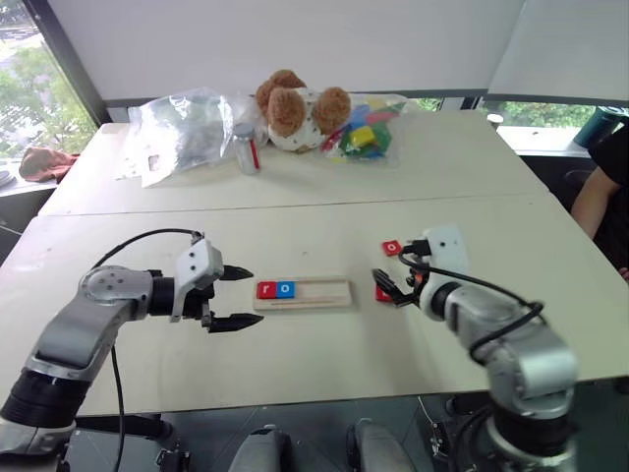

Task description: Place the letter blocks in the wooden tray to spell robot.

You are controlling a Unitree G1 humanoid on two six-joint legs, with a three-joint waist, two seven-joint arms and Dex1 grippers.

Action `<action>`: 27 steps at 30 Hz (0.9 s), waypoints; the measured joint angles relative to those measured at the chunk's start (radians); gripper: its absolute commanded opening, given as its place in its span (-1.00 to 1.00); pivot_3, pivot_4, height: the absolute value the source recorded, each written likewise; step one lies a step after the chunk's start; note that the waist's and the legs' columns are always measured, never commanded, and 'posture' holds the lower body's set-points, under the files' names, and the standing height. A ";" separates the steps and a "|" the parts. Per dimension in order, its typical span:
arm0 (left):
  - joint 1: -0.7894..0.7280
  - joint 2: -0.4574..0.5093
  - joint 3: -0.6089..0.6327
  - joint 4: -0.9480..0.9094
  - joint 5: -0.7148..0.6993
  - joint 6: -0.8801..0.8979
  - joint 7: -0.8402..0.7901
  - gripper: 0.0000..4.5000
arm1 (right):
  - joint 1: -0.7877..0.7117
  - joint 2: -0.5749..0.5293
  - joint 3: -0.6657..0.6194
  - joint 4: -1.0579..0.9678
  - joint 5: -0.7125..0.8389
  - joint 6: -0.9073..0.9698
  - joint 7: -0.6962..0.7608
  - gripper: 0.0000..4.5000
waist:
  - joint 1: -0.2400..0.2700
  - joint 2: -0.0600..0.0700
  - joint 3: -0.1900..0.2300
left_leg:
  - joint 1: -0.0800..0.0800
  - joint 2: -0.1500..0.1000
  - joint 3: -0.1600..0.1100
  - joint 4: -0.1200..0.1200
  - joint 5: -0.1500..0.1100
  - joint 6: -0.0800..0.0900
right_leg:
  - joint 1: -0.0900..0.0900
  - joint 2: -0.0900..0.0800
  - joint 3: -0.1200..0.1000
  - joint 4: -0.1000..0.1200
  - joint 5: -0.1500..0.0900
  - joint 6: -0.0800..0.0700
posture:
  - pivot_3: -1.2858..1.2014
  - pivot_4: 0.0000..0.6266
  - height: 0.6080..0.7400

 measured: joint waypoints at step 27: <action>0.156 0.013 0.103 -0.081 -0.021 0.023 0.090 1.00 | -0.124 -0.170 0.163 1.010 -0.081 -1.100 0.757 0.75 | 0.004 -0.006 0.006 | 0.000 0.001 0.001 0.001 0.000 -0.001 | -0.001 -0.004 0.003 0.001 0.000 0.000 | 0.03 -0.52 1.00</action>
